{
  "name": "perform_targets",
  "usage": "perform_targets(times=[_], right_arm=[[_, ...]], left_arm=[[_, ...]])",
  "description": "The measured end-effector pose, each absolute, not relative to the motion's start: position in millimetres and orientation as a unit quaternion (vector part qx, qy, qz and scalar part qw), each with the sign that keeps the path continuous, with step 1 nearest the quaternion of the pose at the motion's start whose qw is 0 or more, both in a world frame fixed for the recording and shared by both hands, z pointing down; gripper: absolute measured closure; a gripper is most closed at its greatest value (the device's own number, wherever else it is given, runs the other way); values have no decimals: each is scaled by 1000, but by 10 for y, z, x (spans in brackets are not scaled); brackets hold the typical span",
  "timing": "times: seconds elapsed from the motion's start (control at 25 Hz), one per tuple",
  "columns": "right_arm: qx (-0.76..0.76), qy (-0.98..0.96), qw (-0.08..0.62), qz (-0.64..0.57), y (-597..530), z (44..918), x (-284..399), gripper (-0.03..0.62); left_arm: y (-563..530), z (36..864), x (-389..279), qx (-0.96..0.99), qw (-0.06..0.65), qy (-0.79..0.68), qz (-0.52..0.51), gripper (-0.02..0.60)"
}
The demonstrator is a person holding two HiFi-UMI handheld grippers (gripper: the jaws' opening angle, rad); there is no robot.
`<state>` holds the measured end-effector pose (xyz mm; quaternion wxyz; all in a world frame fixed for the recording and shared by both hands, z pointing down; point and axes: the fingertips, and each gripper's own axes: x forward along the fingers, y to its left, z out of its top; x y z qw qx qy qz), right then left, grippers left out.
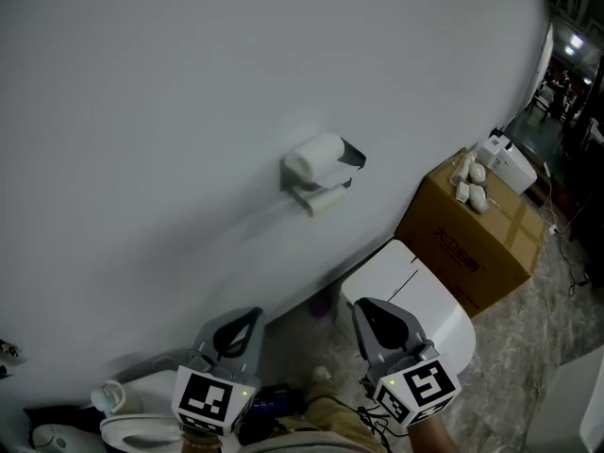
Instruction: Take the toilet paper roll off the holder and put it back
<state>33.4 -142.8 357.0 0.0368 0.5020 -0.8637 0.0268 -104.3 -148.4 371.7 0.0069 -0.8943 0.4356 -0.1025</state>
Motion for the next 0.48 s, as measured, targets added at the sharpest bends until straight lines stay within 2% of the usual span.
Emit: perform_targets(times=[0.48], right_arm=[[503, -863, 35, 32, -1216, 3593, 330, 577]], left_arm=[[-1305, 3711, -1019, -900, 3, 426, -95, 588]])
